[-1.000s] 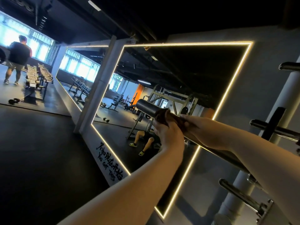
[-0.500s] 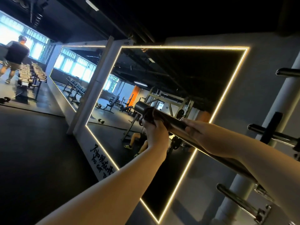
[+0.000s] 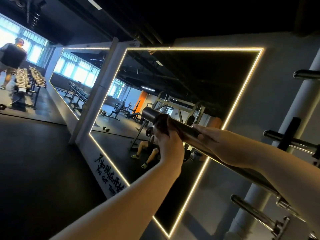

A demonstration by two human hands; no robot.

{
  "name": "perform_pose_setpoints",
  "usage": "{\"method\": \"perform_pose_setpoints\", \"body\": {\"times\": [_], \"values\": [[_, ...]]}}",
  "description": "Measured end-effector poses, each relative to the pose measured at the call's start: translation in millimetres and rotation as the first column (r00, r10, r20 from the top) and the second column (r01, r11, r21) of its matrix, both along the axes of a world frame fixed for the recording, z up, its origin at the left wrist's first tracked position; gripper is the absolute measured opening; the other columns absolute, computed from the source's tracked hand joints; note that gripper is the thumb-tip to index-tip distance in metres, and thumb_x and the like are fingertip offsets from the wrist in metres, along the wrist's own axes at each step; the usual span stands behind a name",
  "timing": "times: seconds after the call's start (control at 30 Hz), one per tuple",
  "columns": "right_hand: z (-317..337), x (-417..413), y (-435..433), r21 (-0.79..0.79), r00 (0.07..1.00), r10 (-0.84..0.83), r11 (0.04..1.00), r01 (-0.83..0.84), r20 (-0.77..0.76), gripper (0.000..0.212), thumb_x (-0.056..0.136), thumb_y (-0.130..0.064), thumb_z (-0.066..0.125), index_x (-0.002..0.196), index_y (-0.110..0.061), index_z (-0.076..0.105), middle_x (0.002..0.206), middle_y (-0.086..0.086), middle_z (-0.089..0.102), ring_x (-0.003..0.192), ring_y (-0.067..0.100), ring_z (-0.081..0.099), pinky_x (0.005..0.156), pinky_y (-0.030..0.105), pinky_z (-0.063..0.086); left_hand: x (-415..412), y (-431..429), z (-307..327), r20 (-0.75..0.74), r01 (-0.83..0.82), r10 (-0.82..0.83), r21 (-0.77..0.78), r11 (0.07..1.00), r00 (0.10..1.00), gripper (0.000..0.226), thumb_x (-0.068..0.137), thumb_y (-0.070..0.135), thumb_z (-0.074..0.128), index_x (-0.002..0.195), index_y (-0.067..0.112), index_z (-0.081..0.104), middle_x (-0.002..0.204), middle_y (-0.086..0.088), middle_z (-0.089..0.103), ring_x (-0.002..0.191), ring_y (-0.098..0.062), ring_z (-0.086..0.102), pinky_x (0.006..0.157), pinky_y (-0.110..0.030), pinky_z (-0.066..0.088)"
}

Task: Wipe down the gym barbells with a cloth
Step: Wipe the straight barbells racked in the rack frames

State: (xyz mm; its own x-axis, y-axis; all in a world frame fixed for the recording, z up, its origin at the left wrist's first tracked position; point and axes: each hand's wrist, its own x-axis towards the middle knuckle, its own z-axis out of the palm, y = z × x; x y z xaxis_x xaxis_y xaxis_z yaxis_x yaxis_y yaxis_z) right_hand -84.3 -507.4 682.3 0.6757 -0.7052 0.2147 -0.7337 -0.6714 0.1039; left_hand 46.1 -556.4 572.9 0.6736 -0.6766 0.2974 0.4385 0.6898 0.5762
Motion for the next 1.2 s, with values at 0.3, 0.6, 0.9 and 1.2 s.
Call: {"method": "perform_pose_setpoints", "body": {"times": [0.3,0.6,0.9,1.2], "values": [[0.9,1.1,4.8,-0.021,1.000,-0.005,1.000,0.005,-0.018,0.053,0.110,-0.041,0.029,0.161,-0.037,0.016,0.127,-0.006,0.053,0.104,0.001,0.051,0.089,0.029,0.037,87.5,-35.7,28.1,-0.151,-0.084,0.099,0.098,0.992,0.984,0.029,0.107,0.025,0.045,0.136,0.027,0.042,0.131,-0.011,0.051,0.104,-0.018,0.058,0.072,-0.022,0.049],[0.2,0.2,1.2,0.011,1.000,-0.015,1.000,0.015,0.011,0.052,0.110,-0.043,0.030,0.160,-0.037,0.021,0.158,0.000,0.042,0.141,0.018,0.042,0.115,0.039,0.031,-14.3,14.2,10.2,-0.118,0.073,-0.071,0.014,0.997,0.991,0.050,0.105,0.047,0.045,0.149,0.043,0.023,0.139,-0.008,0.052,0.119,-0.022,0.059,0.084,-0.031,0.052],[-1.0,2.4,1.4,0.012,0.999,0.000,1.000,0.000,0.044,0.051,0.111,-0.040,0.031,0.161,-0.032,0.023,0.164,-0.002,0.034,0.149,0.016,0.032,0.119,0.037,0.025,-23.9,26.8,8.5,-0.140,0.118,-0.110,0.050,0.992,0.984,0.045,0.109,0.038,0.037,0.152,0.030,0.025,0.132,-0.008,0.059,0.106,-0.014,0.060,0.074,-0.024,0.045],[-1.2,0.6,16.5,-0.010,0.998,-0.043,0.999,0.044,0.041,0.048,0.111,-0.038,0.031,0.158,-0.027,0.031,0.158,0.005,0.043,0.143,0.023,0.041,0.120,0.042,0.030,-87.4,47.9,1.6,-0.196,0.229,-0.230,-0.027,0.973,0.953,0.070,0.100,0.037,0.059,0.152,0.027,0.014,0.141,-0.022,0.051,0.128,-0.038,0.056,0.101,-0.046,0.051]]}}
